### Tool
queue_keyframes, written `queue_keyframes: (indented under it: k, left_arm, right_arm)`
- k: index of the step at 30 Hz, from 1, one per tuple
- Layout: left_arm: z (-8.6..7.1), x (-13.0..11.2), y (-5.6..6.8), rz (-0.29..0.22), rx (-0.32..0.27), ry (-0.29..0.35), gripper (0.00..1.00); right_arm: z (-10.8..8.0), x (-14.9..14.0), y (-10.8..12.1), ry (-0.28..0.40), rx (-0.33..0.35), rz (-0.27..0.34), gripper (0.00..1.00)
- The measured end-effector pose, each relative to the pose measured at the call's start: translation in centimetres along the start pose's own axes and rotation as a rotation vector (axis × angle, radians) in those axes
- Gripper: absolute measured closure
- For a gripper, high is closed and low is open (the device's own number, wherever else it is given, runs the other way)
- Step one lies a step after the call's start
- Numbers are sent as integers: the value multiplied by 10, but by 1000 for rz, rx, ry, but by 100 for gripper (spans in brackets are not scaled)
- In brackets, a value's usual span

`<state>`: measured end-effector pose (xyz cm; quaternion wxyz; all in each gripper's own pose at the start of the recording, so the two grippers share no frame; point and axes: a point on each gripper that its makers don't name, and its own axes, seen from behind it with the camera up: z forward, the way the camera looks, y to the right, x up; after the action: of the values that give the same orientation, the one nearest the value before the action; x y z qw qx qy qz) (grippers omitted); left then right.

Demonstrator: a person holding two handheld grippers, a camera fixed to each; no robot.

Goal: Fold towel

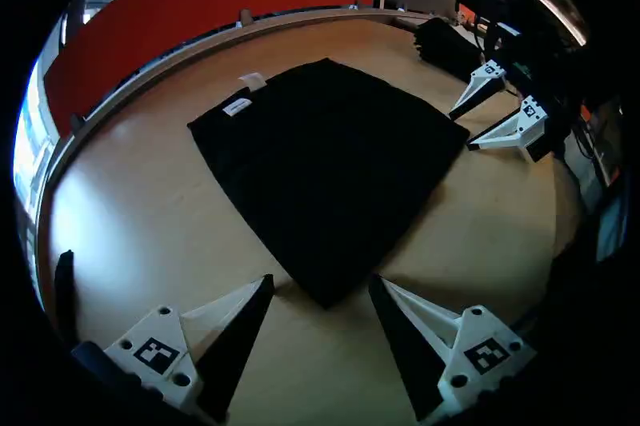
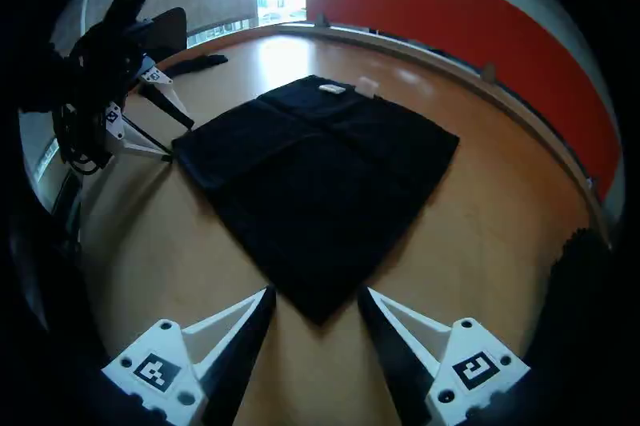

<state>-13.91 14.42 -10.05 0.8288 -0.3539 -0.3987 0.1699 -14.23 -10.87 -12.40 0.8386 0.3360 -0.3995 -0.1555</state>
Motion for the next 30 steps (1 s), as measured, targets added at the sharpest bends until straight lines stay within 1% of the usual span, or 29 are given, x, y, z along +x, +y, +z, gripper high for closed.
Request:
queue_keyframes:
  k: [2,6,8,10,12,18,22,24,26,28,30]
  left_arm:
    - [0,0,-1,-2,4,0,16]
    - [1,1,0,-9,9,-2,23]
    - [1,1,1,-10,10,-4,26]
    - [1,1,2,-11,10,-5,28]
    - [1,2,2,-12,10,-6,31]
    - [1,2,4,-20,16,-6,39]
    - [1,2,5,-24,19,-10,47]
    - [2,2,6,-26,21,-13,49]
    - [2,3,5,-28,24,-15,59]
    - [2,4,5,-35,32,-15,73]
    - [2,4,5,-42,40,-15,78]
  right_arm:
    - [0,0,0,-1,1,0,25]
    - [1,1,-1,-2,3,0,32]
    - [1,1,-1,-3,4,0,37]
    - [0,1,0,-3,3,2,45]
    - [0,1,0,-2,2,5,50]
    - [-1,1,0,-1,-2,14,57]
    - [-1,1,2,-2,-5,21,74]
    - [-1,2,2,-3,-6,28,76]
    - [-1,2,2,-4,-6,36,77]
    - [-1,1,3,-3,-8,42,78]
    - [-2,1,3,-3,-11,45,78]
